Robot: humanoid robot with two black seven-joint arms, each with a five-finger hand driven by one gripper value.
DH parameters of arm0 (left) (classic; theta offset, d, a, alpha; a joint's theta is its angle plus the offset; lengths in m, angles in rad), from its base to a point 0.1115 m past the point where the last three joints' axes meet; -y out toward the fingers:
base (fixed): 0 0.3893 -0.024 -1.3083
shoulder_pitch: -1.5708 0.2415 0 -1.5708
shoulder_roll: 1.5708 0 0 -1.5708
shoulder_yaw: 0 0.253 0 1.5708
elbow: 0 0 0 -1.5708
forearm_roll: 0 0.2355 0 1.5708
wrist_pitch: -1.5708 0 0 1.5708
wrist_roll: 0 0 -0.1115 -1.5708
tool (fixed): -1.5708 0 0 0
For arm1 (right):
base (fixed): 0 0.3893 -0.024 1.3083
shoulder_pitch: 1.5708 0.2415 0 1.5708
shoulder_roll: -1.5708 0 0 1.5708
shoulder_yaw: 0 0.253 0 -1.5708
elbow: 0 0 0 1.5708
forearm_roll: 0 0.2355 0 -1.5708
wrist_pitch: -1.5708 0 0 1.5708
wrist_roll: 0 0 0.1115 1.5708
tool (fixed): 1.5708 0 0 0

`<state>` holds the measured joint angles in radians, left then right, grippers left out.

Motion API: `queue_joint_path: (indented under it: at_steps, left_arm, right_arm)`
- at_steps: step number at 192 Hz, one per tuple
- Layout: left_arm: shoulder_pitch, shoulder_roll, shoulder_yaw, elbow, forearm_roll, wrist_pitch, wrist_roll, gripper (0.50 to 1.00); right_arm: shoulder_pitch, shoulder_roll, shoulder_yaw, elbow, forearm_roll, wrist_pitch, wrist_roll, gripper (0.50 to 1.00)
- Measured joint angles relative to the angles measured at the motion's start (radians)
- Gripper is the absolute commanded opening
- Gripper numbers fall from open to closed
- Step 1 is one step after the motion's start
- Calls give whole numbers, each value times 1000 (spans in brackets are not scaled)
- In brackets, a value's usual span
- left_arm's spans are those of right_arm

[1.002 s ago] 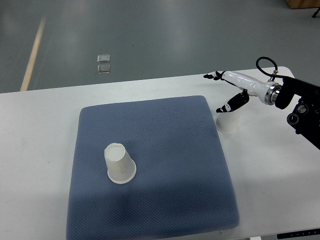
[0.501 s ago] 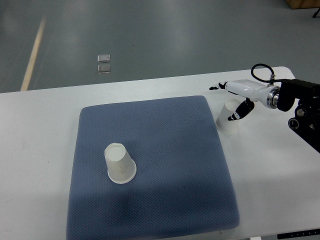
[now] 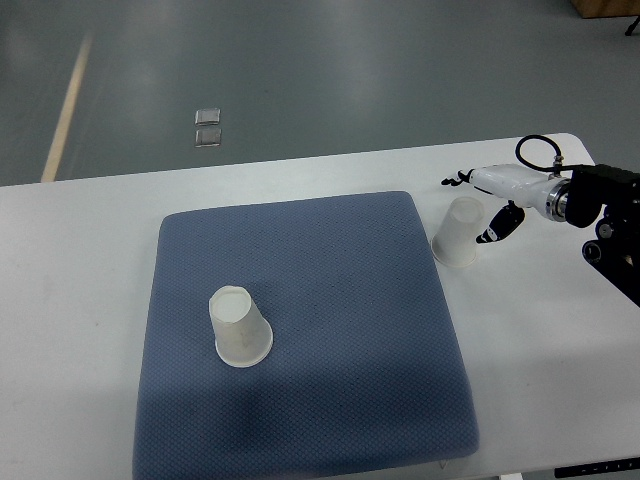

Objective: Stack paper cups
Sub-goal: 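Lower the right hand onto the white cup and close fingers around it, then lift the gripped cup and carry it over the cup on the pad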

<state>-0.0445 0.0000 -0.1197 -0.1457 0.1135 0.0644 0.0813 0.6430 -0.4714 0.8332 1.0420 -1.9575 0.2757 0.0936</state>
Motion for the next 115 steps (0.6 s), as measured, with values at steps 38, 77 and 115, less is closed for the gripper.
queue_joint_path:
  at_steps: [38,77,115]
  left_arm:
    - [0,0,0,0,0,0,0,1000]
    - [0,0,0,0,0,0,0,1000]
    - [0,0,0,0,0,0,0,1000]
  right_arm:
    - [5,6,-1,-17,-1,-10,0,836]
    - [7,9,-1,-19,-1,-10,1,807]
    - [7,13,-2,-19,-1,-10,7,774]
